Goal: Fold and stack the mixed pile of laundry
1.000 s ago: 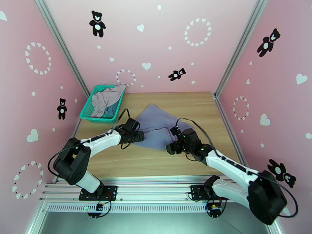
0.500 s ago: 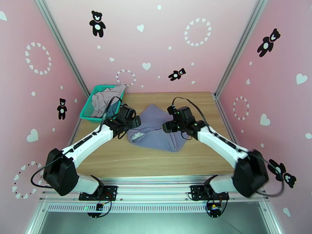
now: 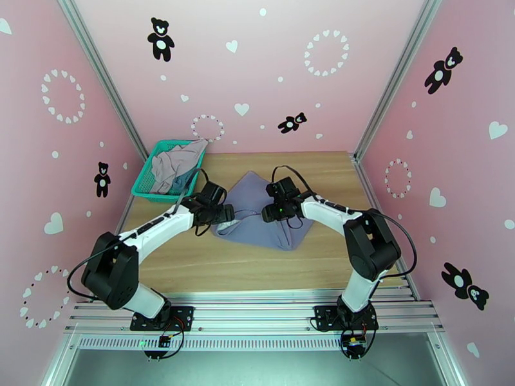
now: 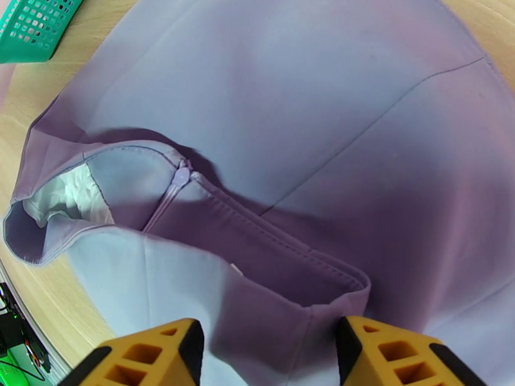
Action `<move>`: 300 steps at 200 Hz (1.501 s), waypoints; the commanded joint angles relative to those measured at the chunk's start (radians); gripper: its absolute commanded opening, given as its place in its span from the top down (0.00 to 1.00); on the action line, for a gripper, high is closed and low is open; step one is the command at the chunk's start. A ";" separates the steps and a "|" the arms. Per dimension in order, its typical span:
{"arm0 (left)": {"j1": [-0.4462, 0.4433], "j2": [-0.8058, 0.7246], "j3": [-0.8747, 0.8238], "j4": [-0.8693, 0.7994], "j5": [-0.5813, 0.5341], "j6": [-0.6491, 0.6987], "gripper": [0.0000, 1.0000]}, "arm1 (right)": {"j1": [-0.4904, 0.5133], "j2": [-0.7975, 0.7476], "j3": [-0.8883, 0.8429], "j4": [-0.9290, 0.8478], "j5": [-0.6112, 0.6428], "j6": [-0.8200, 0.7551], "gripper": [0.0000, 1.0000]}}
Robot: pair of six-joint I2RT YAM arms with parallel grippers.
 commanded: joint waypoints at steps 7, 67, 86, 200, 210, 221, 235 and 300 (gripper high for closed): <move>-0.008 0.027 0.025 -0.032 0.006 0.053 0.15 | 0.009 0.004 -0.028 0.002 0.017 0.023 0.39; -0.020 0.068 0.058 -0.079 -0.086 0.101 0.25 | 0.011 -0.017 -0.056 0.011 0.018 0.036 0.38; -0.021 0.113 0.070 -0.066 -0.107 0.113 0.28 | 0.011 -0.021 -0.054 0.009 0.017 0.037 0.38; -0.003 0.226 0.133 -0.021 -0.190 0.100 1.00 | 0.050 -0.292 -0.191 0.055 -0.275 -0.085 1.00; 0.003 0.214 0.123 -0.015 -0.191 0.095 1.00 | 0.076 -0.341 -0.214 0.027 -0.335 -0.134 1.00; 0.007 0.204 0.112 -0.005 -0.194 0.092 1.00 | 0.106 -0.379 -0.230 -0.028 -0.387 -0.187 0.96; 0.011 0.198 0.098 0.008 -0.197 0.090 1.00 | 0.146 -0.399 -0.253 -0.078 -0.426 -0.218 0.87; 0.018 0.150 0.042 0.041 -0.220 0.046 1.00 | 0.366 -0.312 -0.275 -0.035 -0.405 -0.153 0.53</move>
